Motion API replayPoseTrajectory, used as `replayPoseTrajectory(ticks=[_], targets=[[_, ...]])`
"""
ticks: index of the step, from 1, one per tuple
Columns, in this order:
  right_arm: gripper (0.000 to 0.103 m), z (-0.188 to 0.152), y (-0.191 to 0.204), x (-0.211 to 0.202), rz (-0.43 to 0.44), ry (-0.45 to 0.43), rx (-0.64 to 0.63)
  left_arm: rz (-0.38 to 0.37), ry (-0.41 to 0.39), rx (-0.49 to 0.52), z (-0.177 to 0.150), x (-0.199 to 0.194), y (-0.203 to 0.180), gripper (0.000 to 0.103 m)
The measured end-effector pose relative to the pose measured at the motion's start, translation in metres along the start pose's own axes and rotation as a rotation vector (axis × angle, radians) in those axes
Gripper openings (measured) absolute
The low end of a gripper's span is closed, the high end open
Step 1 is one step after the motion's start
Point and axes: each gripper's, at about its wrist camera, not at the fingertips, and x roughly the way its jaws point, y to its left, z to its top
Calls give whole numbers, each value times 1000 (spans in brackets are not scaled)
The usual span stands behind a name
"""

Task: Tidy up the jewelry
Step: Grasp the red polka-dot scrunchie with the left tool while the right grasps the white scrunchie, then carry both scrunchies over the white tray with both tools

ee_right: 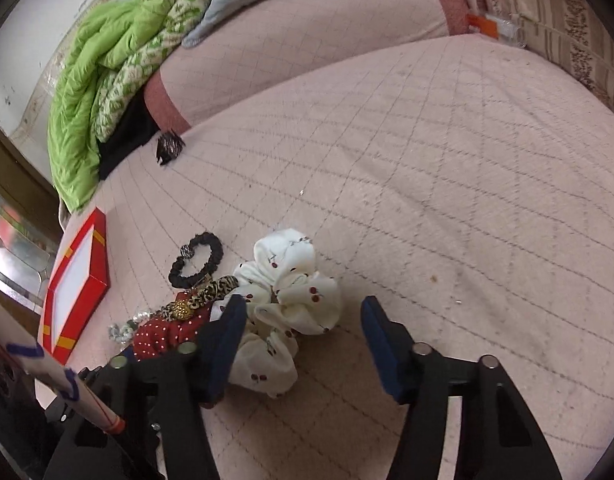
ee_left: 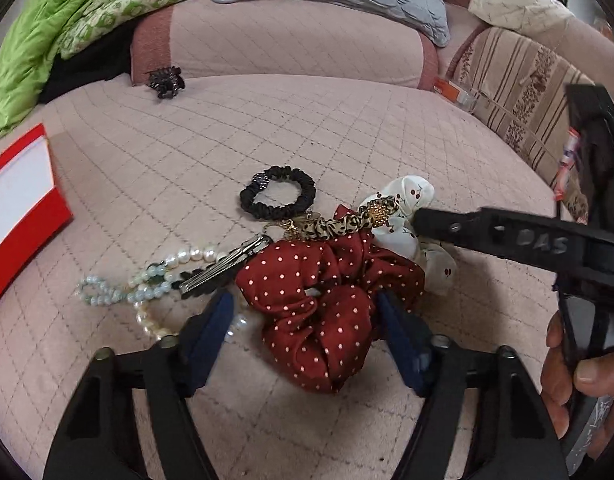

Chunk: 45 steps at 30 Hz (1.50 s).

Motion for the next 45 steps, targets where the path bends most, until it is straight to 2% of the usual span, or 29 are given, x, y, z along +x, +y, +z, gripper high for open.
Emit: replayPoseTrajectory(ticks=[1,2,3,4,6,13,17,22,29,37,45], targets=[[45,0,2,5,2,14,-9,6,2,13,0,2,-1,49],[39,0,2,9,5,24,-14,-4,6,13,1,3,-1,46],[24,0,3,12,-3,32,-19,-24,1,9,1,3,0,36],[15,0,3,12,-15,30,-25,-38,-2,7,1,2,1,26],[9,1,2,7,0,17,-19,-79,-9,6,2,-2,2,18],[7,6,-1,-40,3,-140,-23,-162,-57,6,5,-20,1,16],[7,8,-2,-64,25,-235,-12,-187,-121,26,8,-37,-1,16],[7,10,3,-75,62,-287,-8,-210,-184,34,13,-53,2,16],[7,7,26,-74,112,-290,-69,-145,-230,11,17,-67,27,16],[7,-1,59,-60,157,-266,-129,-46,-257,-83,20,-82,83,16],[7,-6,109,-40,237,-203,-173,85,-295,-184,25,-102,150,16]])
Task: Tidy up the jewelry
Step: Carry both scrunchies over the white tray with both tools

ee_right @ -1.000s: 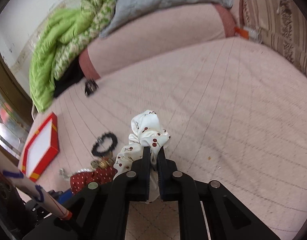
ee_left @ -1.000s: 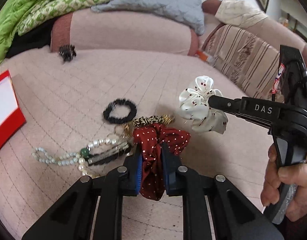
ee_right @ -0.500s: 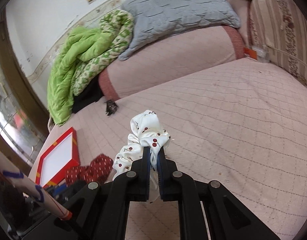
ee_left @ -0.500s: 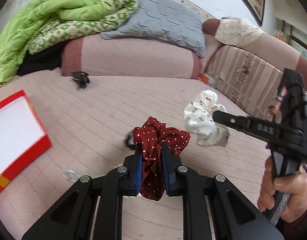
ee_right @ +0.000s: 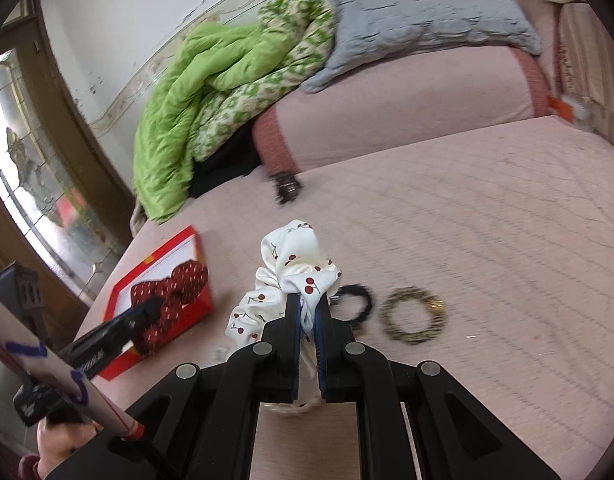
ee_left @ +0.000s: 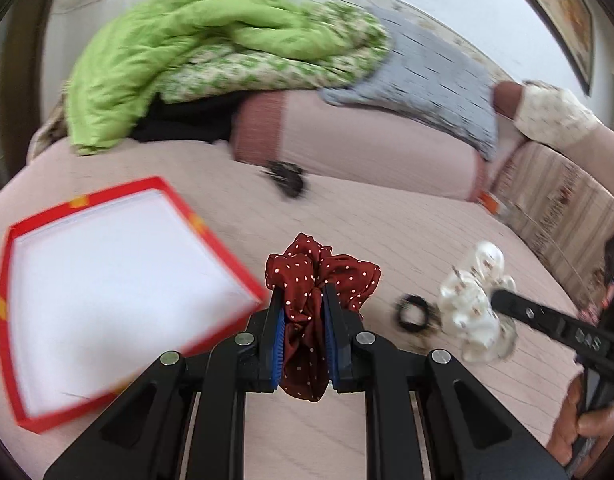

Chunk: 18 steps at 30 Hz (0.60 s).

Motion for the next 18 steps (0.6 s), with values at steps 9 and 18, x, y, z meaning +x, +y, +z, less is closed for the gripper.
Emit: replayPoseTrajectory(ticks=[9,18], targets=[[7,16,89,59,112,74,-78,165,5,-157,23,-9,113,16],[7,37,171,147,146,181,-190,287,55,-245,27,3,193,16]])
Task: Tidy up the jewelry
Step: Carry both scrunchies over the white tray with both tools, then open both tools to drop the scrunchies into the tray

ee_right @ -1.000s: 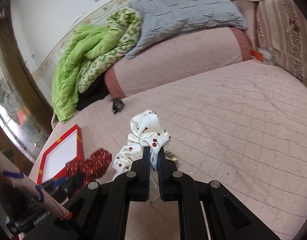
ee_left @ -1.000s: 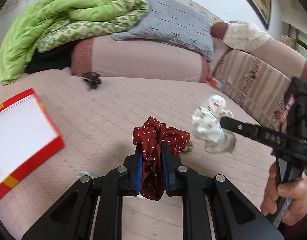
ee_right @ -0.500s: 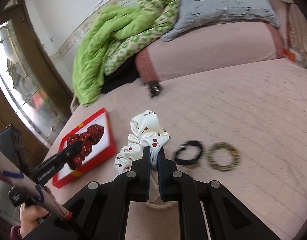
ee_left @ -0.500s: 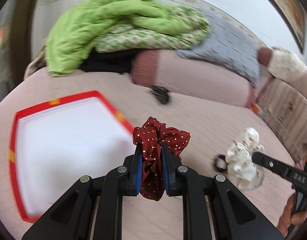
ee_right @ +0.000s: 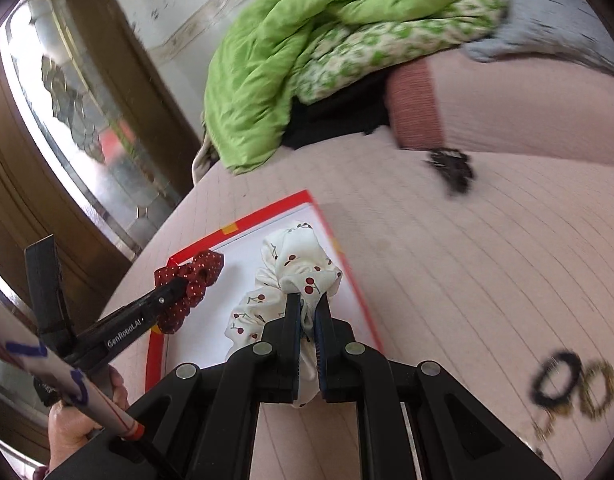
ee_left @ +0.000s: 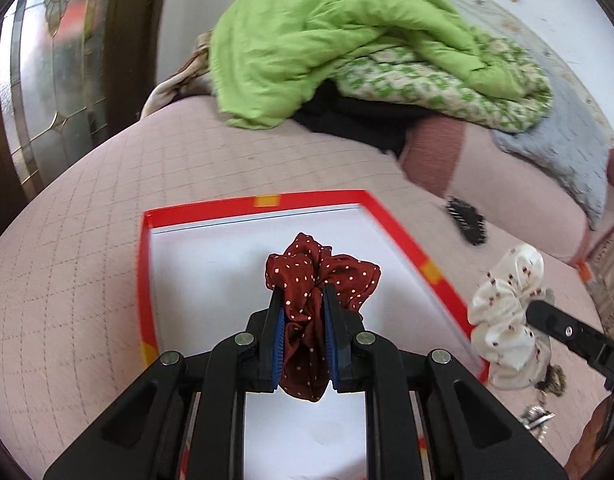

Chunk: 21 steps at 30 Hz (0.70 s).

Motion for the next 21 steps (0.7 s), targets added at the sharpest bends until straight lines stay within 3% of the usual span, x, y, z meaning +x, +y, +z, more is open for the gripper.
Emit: replayPoseTrajectory(ticks=[9,15,18,21], targets=[[7,43,26,89,-26,82,-51,73,39,-39,18,30,29,17],[7,56,28,136,-56,119,-65,70,92,-120,19,47,47,17],[7,60,26,153,-68,138,-53,64,95,-134,19,48,47,24],[8,61,22,166,-71,162,-37,68,87,-127,19,47,44,43]])
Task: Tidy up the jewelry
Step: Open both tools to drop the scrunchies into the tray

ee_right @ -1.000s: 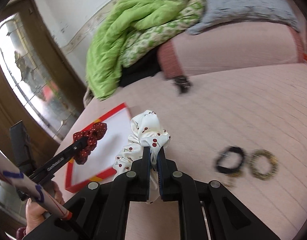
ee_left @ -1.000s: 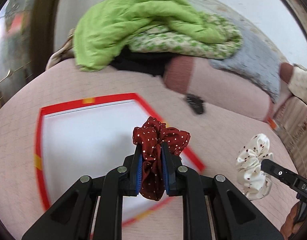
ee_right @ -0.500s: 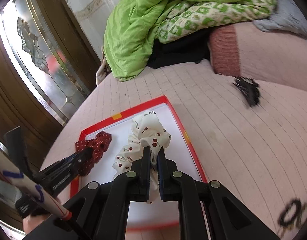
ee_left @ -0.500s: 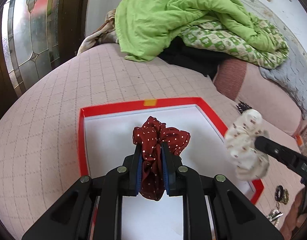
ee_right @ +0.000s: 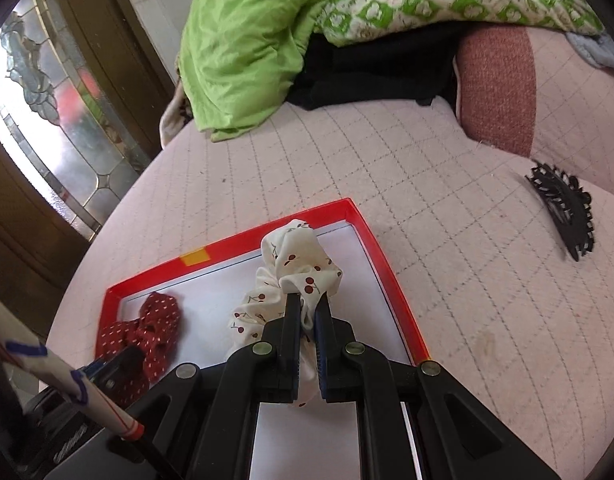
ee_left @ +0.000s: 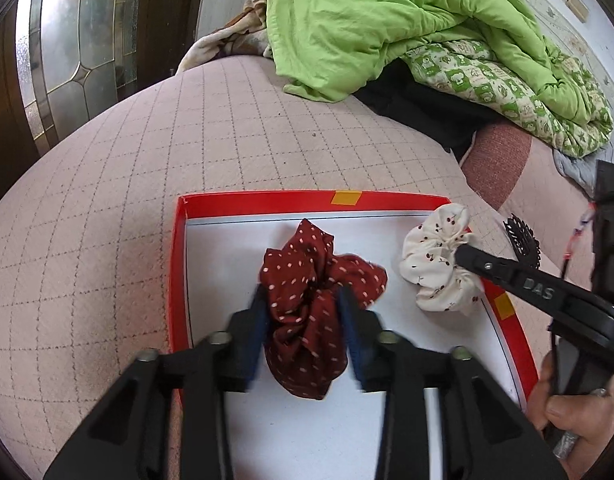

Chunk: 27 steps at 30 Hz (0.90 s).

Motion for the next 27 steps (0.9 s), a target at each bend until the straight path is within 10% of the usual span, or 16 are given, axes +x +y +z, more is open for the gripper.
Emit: replayPoseTrajectory(ticks=[7,16,27], targets=[[35,-1,-6,-8,8,-18,22,5,-30,-21,2,-8,1,58],[35,-8,-17,-73,96,-81,29,-1,-143,4,6,-48,-21,67],[41,-103,-87,-227,160,-252,153,-117,-212,147,-30,-98,-106,75]])
